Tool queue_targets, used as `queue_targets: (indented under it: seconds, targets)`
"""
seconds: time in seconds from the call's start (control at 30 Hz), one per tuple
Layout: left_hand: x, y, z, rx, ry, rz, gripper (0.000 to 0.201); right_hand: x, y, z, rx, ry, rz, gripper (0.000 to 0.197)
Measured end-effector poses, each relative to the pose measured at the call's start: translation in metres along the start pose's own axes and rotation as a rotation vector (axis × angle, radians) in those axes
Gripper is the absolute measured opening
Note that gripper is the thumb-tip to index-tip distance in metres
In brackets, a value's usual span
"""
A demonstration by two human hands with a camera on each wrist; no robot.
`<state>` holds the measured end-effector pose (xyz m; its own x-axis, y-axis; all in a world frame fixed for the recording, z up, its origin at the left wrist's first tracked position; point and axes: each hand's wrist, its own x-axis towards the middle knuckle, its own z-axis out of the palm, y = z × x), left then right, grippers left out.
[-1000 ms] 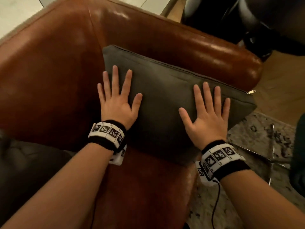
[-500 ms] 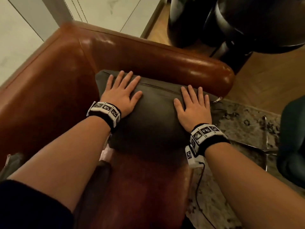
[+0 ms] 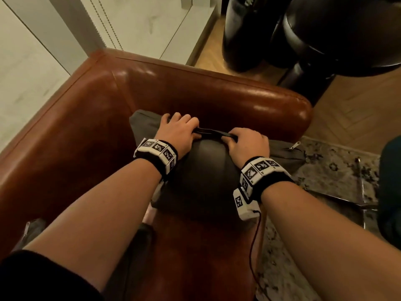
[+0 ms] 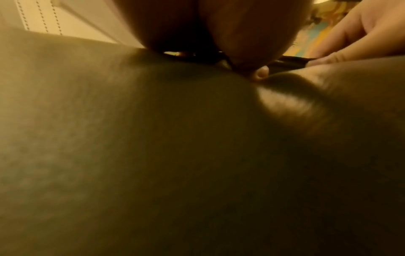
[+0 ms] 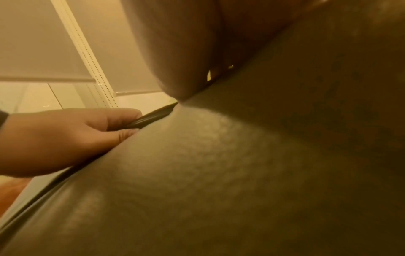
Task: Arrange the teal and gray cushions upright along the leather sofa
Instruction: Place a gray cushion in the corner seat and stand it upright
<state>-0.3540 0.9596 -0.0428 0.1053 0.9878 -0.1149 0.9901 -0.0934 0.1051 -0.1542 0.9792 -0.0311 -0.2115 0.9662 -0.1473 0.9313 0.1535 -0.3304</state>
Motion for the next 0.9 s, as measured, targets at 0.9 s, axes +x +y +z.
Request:
queue_targets:
  seconds: [0.9]
  targets:
    - [-0.079,-0.105,0.023,-0.803,0.202,-0.638,0.040,-0.071,0.140,-0.018,0.648,0.198,0.416,0.030]
